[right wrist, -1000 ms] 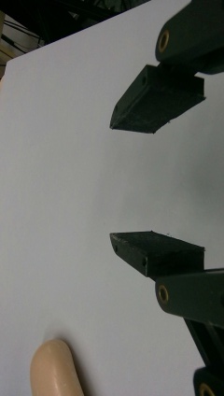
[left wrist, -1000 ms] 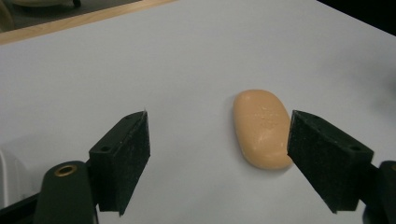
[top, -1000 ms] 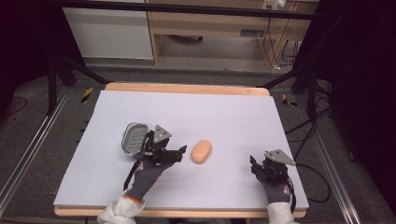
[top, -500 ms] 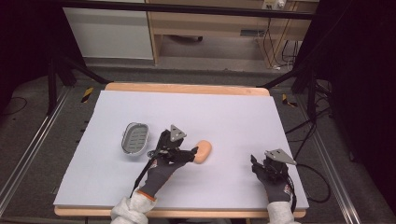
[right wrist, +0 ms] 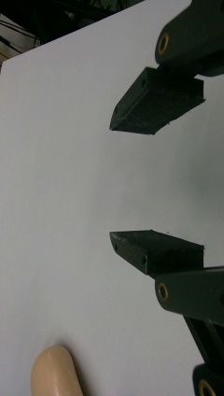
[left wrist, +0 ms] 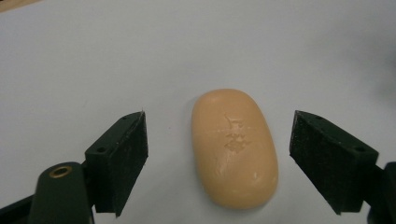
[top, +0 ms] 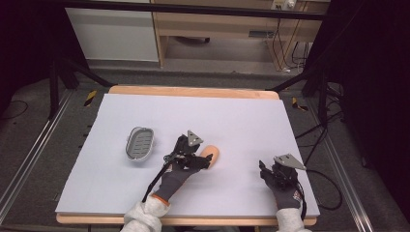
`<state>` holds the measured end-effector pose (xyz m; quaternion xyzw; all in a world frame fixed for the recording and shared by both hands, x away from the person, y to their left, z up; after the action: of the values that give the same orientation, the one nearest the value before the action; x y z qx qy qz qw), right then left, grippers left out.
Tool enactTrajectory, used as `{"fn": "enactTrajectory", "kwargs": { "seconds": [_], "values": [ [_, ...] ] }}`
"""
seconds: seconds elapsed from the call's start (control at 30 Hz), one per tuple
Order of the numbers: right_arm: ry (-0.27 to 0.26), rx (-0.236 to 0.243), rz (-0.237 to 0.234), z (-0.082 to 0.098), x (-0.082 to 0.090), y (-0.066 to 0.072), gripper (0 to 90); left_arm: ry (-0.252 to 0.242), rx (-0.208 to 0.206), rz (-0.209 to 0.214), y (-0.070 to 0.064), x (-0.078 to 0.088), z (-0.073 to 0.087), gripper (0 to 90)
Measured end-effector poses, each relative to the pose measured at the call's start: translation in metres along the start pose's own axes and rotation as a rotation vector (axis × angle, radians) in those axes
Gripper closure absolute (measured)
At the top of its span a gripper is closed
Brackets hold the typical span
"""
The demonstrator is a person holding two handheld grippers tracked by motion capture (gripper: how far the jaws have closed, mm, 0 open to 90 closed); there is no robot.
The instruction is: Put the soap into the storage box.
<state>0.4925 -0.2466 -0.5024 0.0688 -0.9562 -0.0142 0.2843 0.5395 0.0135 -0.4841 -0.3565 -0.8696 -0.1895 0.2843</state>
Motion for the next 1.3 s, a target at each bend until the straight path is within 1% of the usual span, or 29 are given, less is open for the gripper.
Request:
{"fn": "enactTrajectory", "kwargs": {
  "seconds": [0.07, 0.1, 0.23, 0.27, 0.3, 0.4, 0.5, 0.67, 0.77, 0.9, 1.17, 1.3],
  "values": [
    [-0.001, -0.001, -0.002, 0.000, 0.000, 0.000, 39.9, 0.000, 0.002, 0.005, -0.001, -0.002, 0.000, 18.4],
    [0.000, -0.001, -0.002, 0.000, 0.000, 0.000, 39.9, 0.012, -0.008, 0.006, -0.002, -0.006, 0.000, 18.4],
    [0.002, -0.003, -0.004, 0.000, -0.001, 0.000, 40.0, 0.026, -0.020, 0.002, -0.004, -0.011, 0.001, 17.8],
    [0.000, -0.002, -0.004, 0.000, 0.000, 0.000, 40.0, 0.029, -0.018, -0.002, -0.005, -0.013, 0.001, 17.5],
    [-0.001, -0.005, -0.005, 0.000, 0.000, 0.000, 40.0, 0.035, -0.016, 0.005, -0.005, -0.016, 0.002, 17.5],
    [0.000, -0.006, -0.006, 0.000, 0.000, 0.000, 40.0, 0.043, -0.014, 0.008, -0.006, -0.019, 0.002, 17.4],
    [-0.002, -0.009, -0.010, 0.000, 0.000, 0.000, 40.0, 0.064, -0.019, 0.008, -0.007, -0.024, 0.004, 16.8],
    [0.002, -0.009, -0.012, 0.000, -0.001, 0.000, 40.0, 0.078, -0.018, 0.011, -0.008, -0.028, 0.006, 15.8],
    [0.002, -0.013, -0.011, 0.000, 0.000, 0.000, 40.0, 0.099, -0.021, 0.017, -0.009, -0.033, 0.008, 15.6],
    [0.003, -0.015, -0.012, 0.000, -0.001, 0.000, 40.1, 0.103, -0.010, 0.022, -0.009, -0.035, 0.009, 15.6],
    [0.004, -0.014, -0.015, 0.001, -0.001, 0.000, 40.5, 0.126, -0.014, 0.039, -0.012, -0.041, 0.012, 16.7],
    [0.007, -0.017, -0.018, 0.001, -0.001, 0.000, 41.0, 0.132, -0.008, 0.040, -0.012, -0.044, 0.012, 18.2]
  ]
}}
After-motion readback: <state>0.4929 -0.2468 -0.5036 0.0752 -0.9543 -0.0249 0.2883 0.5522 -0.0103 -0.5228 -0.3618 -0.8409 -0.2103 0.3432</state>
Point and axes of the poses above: each handheld gripper's, and its own axes: x roughly backward along the jaws, z roughly out of its underside, y roughly to its left, the point moved 7 cm from there along -x, roughly forward along the jaws, and after that the axes turned 10 degrees about -x, right-handed, at the moved point
